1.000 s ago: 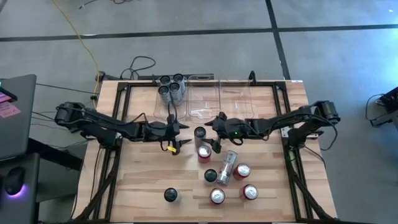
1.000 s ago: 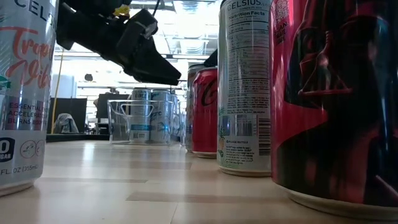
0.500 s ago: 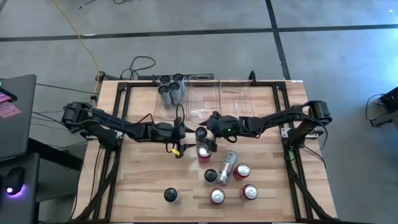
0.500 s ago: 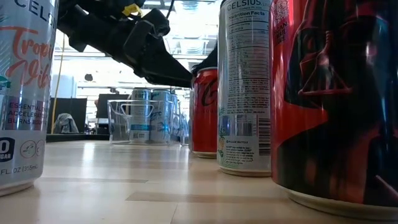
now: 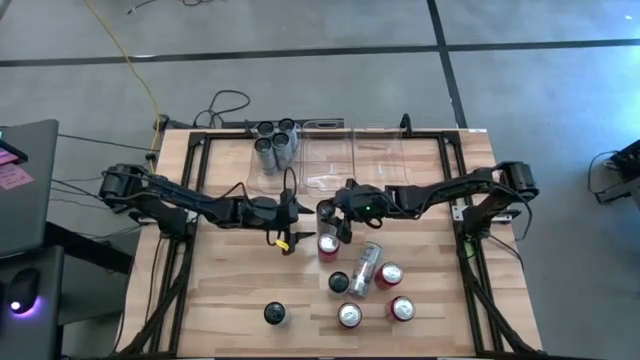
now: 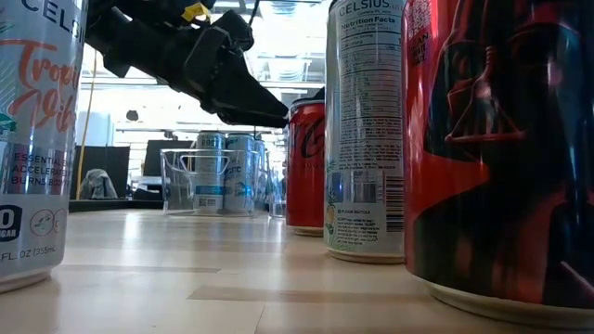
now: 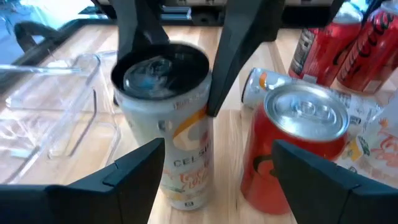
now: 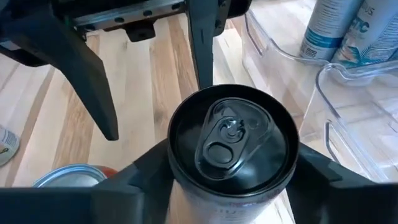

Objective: Sort soda cans
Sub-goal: Put the white-yellow soda can into the right transparent bin

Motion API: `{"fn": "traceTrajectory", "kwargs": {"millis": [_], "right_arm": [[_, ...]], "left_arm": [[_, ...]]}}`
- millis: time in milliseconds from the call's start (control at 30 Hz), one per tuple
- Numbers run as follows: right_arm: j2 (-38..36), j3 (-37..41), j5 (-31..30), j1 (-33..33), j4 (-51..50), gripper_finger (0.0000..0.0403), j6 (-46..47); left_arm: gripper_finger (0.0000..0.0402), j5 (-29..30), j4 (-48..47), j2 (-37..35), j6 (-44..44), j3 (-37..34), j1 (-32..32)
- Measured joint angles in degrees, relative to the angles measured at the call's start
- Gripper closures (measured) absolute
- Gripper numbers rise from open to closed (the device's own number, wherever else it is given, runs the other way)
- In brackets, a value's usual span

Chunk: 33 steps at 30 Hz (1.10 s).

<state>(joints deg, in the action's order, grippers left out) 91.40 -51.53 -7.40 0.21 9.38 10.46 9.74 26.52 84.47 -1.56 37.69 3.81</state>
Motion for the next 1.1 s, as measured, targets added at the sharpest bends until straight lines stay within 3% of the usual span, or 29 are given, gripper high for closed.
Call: {"fn": "traceTrajectory", "kwargs": {"millis": [333,700,933,1100], "right_arm": [[-5.28,0.15,0.0,0.15,-2.26,0.0173,-0.03],[-20.81,0.15,-0.04,-1.43,-10.3,0.0173,-0.24],[-30.39,0.04,-1.5,-7.29,-14.88,0.0173,-1.24],[-31.52,0.04,-3.49,-15.92,-18.57,0.0173,-1.94]], "left_arm": [[0.0111,0.25,-0.18,-0.02,0.02,0.0,0.0],[0.0111,3.5,-1.46,-0.02,-0.68,-0.04,0.02],[0.0111,3.89,-1.22,-0.02,-0.92,-0.04,0.02],[0.0111,3.98,-1.02,-0.02,-0.69,-0.04,0.02]]}}
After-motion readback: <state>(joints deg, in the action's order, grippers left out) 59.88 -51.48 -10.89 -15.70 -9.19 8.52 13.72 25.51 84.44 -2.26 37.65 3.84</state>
